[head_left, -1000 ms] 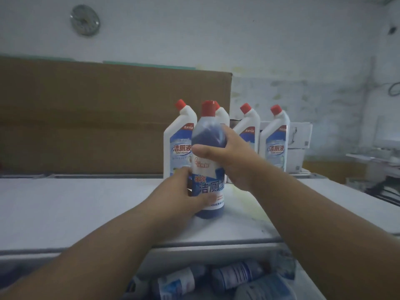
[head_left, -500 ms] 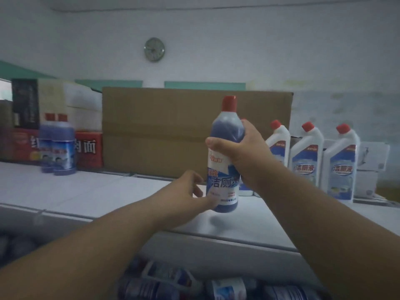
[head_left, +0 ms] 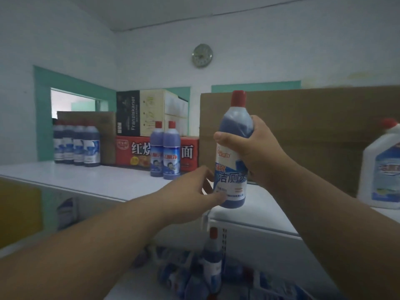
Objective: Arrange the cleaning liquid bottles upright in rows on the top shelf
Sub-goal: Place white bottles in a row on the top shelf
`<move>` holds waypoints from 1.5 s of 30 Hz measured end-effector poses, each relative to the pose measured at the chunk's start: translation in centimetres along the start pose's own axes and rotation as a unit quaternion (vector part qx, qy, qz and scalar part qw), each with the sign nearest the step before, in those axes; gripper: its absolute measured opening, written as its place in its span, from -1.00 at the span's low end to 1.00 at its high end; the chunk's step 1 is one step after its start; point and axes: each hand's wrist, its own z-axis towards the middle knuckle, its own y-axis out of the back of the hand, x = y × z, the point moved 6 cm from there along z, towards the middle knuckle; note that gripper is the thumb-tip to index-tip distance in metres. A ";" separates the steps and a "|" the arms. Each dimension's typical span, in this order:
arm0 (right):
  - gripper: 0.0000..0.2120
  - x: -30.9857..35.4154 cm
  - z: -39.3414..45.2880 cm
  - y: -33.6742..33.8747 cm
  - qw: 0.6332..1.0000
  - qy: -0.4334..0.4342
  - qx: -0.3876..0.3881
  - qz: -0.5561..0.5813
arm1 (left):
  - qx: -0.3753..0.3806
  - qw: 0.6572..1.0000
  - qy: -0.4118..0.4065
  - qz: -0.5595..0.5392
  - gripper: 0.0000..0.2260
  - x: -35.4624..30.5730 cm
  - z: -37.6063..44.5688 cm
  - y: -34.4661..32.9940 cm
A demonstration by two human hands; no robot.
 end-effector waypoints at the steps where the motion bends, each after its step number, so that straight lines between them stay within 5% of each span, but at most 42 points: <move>1: -0.48 -0.1 0.5 -1.6 1.000 -0.002 0.002 0.002 | 0.001 1.000 0.001 0.001 -0.65 1.5 0.1 0.8; 19: -0.38 -1.4 13.0 -25.8 0.999 -0.003 0.047 -0.015 | -0.053 0.995 0.066 0.061 -0.68 22.7 2.6 13.2; 30: -0.44 -4.0 19.9 -43.3 0.999 -0.040 -0.011 -0.030 | 0.004 0.999 -0.013 0.045 -0.56 41.7 6.9 21.4; 40: -0.42 -8.7 27.5 -51.1 0.993 -0.086 -0.036 -0.070 | 0.058 0.973 -0.031 0.223 -0.58 51.7 13.3 25.0; 45: -0.31 -11.6 29.3 -52.6 0.990 -0.113 -0.057 -0.056 | -0.001 0.979 -0.062 0.194 -0.78 54.0 14.4 24.5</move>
